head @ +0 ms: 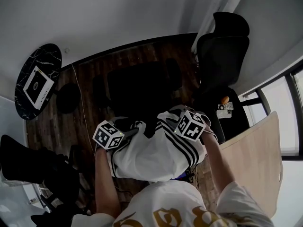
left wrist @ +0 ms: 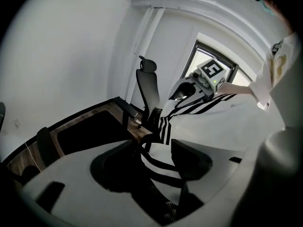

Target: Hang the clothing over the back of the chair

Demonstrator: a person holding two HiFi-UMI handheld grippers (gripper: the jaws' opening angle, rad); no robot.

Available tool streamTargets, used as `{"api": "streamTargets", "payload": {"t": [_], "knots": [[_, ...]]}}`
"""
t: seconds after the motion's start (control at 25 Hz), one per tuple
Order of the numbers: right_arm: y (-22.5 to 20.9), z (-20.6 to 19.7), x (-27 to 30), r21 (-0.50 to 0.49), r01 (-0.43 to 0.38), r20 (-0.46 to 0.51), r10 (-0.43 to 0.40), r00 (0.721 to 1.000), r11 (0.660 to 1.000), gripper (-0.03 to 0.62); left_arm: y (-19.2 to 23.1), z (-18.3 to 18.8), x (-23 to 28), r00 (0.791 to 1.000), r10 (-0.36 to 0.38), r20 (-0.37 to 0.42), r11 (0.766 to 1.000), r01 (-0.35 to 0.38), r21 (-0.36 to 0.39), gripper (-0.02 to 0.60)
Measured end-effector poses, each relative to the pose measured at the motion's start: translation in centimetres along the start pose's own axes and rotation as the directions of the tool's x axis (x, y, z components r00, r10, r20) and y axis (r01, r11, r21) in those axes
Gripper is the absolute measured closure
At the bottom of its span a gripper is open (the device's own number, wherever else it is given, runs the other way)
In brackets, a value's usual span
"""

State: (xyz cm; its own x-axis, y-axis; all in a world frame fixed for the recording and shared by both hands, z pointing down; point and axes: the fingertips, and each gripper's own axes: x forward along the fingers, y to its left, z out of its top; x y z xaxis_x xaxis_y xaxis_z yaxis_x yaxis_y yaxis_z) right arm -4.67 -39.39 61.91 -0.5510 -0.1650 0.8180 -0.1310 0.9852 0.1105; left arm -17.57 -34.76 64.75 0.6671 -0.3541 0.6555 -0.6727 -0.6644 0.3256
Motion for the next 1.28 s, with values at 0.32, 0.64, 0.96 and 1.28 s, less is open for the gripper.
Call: {"api": "streamTargets", "payload": {"t": [0.32,0.64,0.96,1.28], "knots": [[0.0,1.0,-2.4,0.001,0.042,0.033,-0.042,0.999,0.999,0.451,0.2,1.3,-2.8,0.995,0.08,0.058,0.996,-0.083,0.041,0.355],[1.1,3.0,-5.8,-0.01,0.103,0.079,-0.102,0.992,0.995,0.451,-0.7,4.7,-7.4,0.961,0.202,0.19,0.965,-0.228,0.126,0.534],[1.5,3.9,-11.0,0.021,0.257,0.121,-0.258,0.959,0.966,0.576,-2.0,5.5,-12.5,0.892,0.33,0.31,0.94,-0.34,-0.02,0.56],[4.3,6.4,-15.2,0.152,0.299,0.275,-0.331,0.902,0.942,0.582,-6.7,5.5,-15.9,0.853,0.342,0.394,0.938,-0.333,-0.096,0.561]]}}
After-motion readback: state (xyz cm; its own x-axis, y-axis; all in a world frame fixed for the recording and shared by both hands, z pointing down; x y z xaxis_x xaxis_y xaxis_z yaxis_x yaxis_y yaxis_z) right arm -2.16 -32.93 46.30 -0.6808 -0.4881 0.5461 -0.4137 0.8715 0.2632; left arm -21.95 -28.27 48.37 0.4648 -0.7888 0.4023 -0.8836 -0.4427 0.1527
